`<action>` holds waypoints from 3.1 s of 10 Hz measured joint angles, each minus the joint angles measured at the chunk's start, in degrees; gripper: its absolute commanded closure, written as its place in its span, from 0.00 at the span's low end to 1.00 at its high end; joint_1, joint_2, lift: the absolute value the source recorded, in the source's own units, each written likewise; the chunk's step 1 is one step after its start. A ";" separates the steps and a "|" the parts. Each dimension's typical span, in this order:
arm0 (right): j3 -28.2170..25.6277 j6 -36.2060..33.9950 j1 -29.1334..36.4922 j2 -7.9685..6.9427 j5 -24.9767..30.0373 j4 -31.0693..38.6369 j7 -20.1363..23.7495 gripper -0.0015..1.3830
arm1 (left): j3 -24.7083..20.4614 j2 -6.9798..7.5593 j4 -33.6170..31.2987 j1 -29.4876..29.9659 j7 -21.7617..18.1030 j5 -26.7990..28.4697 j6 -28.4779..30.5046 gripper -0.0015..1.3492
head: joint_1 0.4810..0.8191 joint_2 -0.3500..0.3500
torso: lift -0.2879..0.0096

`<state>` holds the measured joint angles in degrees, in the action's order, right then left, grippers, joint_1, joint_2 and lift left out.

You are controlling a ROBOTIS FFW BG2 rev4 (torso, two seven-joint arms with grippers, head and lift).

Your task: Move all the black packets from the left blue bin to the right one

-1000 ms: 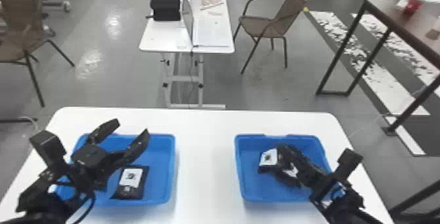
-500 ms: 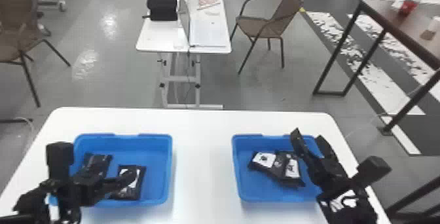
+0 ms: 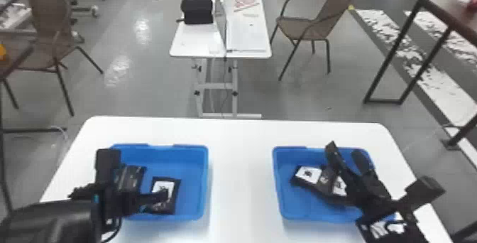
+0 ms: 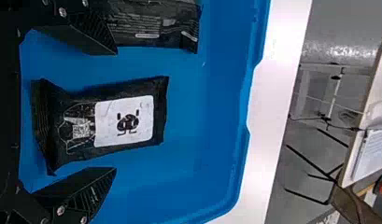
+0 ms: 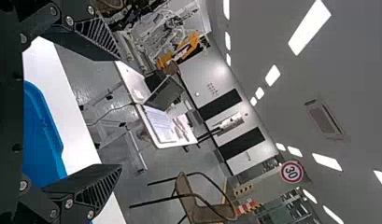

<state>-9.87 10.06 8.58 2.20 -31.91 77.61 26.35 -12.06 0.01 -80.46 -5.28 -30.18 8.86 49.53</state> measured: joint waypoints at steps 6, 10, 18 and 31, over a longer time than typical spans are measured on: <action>0.08 -0.93 -1.18 -0.04 -1.29 -1.17 1.70 0.16 | 4.68 4.27 22.51 -10.83 0.48 -8.13 -4.95 0.90 | 0.63 0.41 | 0.97; 0.69 -1.70 -1.06 -0.10 -2.64 -0.67 3.92 0.16 | 3.88 6.46 17.69 -4.51 -17.91 -10.69 -19.89 0.90 | 0.63 0.38 | 0.97; 7.88 -7.13 -8.20 -0.08 -2.73 -1.91 17.08 0.16 | 11.98 5.13 21.91 -12.25 -36.10 -7.98 -48.35 0.90 | 0.63 0.41 | 0.97; 13.70 -4.99 -14.46 -0.45 -5.01 -10.62 17.16 0.92 | 22.34 -0.03 36.86 -24.03 -35.23 -11.52 -53.81 0.64 | 0.63 0.33 | 0.97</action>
<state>3.83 5.07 -5.88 1.75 -36.92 66.99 43.50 10.27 -0.02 -43.60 -29.31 -65.41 -2.66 -4.28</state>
